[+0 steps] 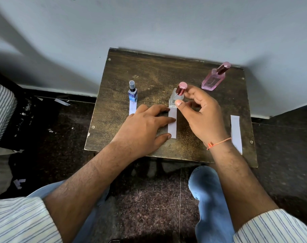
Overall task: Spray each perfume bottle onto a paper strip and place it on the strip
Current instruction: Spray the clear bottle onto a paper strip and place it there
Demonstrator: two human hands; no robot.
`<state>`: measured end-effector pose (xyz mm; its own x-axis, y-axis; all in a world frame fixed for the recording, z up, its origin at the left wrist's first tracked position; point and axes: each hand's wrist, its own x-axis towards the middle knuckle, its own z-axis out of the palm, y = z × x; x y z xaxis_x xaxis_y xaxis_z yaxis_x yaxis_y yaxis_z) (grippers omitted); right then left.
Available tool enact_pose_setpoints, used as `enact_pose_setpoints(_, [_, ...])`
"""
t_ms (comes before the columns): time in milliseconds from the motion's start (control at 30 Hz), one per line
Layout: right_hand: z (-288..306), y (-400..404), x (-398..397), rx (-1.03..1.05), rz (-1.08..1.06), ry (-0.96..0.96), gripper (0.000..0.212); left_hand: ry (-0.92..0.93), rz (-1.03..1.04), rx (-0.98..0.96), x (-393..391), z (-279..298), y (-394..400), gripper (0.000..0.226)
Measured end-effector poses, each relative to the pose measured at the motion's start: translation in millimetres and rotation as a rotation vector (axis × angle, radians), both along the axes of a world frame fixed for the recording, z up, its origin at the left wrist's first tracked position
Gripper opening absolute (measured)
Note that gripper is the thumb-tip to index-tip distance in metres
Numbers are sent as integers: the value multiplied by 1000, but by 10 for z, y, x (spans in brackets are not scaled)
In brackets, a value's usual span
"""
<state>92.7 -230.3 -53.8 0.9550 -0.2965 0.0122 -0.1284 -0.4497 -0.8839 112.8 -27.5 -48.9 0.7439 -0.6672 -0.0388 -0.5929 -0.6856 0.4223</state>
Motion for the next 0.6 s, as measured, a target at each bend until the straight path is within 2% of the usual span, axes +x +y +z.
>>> enact_pose_setpoints(167, [19,-3,-8,-1,2,7,43,5,-4,4,-1,6,1,58])
enact_pose_setpoints(300, [55,-27,-29,10,21,10,52,-7,-11,-18,10,-5,14,54])
enact_pose_setpoints(600, [1,-227,-75,-26,-16,-6,59,-53,-9,-152,23,-37,-11,29])
